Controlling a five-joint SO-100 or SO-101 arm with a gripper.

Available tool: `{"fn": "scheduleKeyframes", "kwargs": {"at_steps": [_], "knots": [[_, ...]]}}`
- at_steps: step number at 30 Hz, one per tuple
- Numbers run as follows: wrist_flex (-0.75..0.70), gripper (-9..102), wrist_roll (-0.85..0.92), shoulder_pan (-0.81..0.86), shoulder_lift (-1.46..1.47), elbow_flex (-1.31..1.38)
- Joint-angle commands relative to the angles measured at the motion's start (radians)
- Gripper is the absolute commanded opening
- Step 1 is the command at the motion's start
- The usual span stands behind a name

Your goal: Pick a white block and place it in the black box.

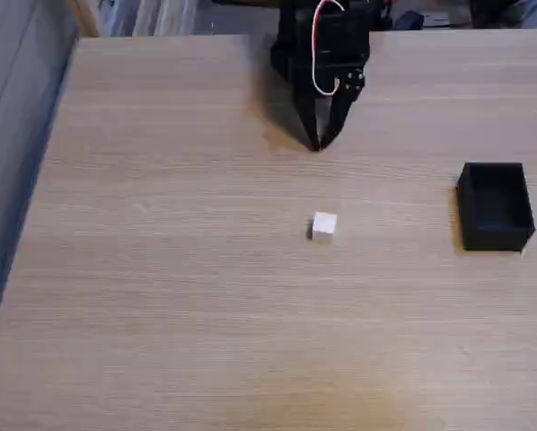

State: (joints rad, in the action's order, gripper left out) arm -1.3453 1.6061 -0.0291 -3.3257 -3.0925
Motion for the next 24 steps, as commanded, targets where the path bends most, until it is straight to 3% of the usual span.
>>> {"fn": "scheduleKeyframes", "kwargs": {"at_steps": [1,24], "knots": [[-0.002,0,0.003,0.028,-0.006,-0.015],[0.003,0,0.032,0.02,-0.006,-0.015]]}}
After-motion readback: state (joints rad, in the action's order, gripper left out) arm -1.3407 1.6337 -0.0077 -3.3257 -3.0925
